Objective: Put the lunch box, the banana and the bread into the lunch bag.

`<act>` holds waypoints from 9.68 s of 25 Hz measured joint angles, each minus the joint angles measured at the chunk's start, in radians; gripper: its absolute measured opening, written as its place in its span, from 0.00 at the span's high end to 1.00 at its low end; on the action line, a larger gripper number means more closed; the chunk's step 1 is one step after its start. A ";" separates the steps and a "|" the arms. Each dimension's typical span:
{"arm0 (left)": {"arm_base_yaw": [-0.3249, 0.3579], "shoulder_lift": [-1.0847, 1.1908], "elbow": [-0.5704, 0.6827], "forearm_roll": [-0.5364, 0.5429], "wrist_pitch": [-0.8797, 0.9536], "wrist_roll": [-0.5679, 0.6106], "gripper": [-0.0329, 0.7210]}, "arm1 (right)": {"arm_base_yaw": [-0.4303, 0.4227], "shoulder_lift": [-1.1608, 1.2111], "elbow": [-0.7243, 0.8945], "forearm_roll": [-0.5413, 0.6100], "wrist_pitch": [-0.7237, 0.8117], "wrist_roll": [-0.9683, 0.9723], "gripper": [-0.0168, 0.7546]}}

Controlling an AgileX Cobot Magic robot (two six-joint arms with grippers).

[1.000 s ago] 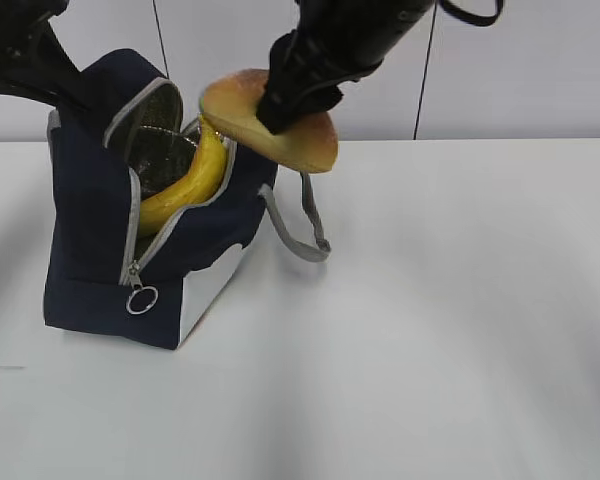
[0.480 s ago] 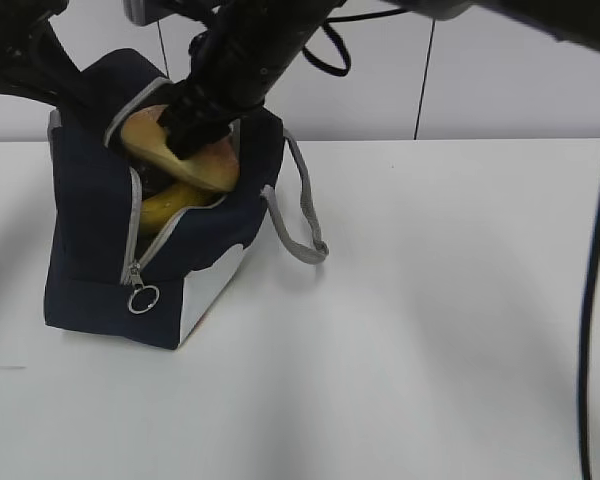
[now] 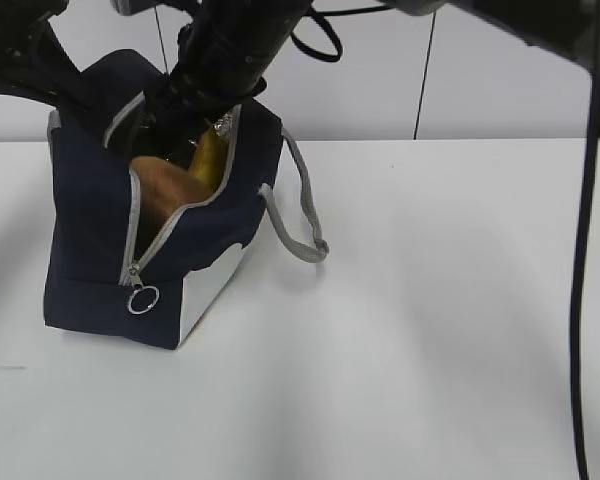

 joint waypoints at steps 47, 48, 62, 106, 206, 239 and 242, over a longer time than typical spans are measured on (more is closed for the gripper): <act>0.000 0.000 0.000 0.002 0.014 0.000 0.98 | -0.317 -0.066 0.523 0.838 -0.128 0.076 0.75; 0.000 0.000 0.000 0.002 0.014 0.000 0.98 | -0.317 -0.066 0.523 0.838 -0.128 0.069 0.81; -0.032 0.000 0.000 -0.065 0.027 0.021 0.98 | -0.321 -0.180 0.521 0.703 -0.004 0.045 0.93; -0.221 0.177 -0.002 -0.315 -0.422 0.053 0.98 | -0.474 -0.156 0.323 0.383 0.048 0.167 0.93; -0.130 -0.172 -0.005 0.036 0.013 0.029 0.34 | -0.149 -0.362 1.741 -0.683 -1.985 0.643 0.49; -0.130 -0.172 -0.005 0.053 0.011 0.029 0.35 | -0.149 -0.137 1.564 -0.628 -2.182 0.532 0.49; -0.130 -0.172 -0.005 0.055 0.011 0.029 0.35 | -0.149 -0.137 1.564 -0.630 -2.171 0.532 0.49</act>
